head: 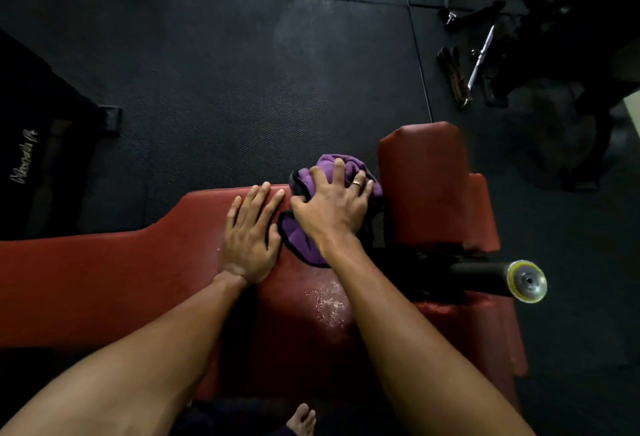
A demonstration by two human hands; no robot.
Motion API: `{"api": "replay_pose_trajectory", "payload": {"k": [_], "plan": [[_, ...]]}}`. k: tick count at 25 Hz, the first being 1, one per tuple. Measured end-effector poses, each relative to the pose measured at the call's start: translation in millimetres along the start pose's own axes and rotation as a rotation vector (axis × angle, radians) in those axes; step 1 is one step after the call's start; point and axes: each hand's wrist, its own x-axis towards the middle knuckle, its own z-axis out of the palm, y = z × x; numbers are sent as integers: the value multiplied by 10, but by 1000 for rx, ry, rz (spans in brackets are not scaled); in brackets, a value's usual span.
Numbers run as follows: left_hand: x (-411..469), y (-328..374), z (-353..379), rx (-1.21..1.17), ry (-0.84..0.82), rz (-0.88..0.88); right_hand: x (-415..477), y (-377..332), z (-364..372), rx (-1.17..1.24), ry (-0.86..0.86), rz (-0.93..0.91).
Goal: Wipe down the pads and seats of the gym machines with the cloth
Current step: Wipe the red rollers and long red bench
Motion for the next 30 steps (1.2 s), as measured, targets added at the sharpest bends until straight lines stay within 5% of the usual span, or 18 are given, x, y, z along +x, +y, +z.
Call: {"api": "replay_pose_trajectory", "payload": {"k": [8,16,23,30], "plan": [[-47,28,11,28,0,-1,-1309,731,331,164,294,-428],[-595,147,-110,-172,86,-100,-859,284,164,154,99,-62],[-1206,241,-178,-168,20,-105,-2163,853,502,81,238,-406],[-1522,356,-163,-78,-51,-119,-1758,676,364,72,210,-181]]}}
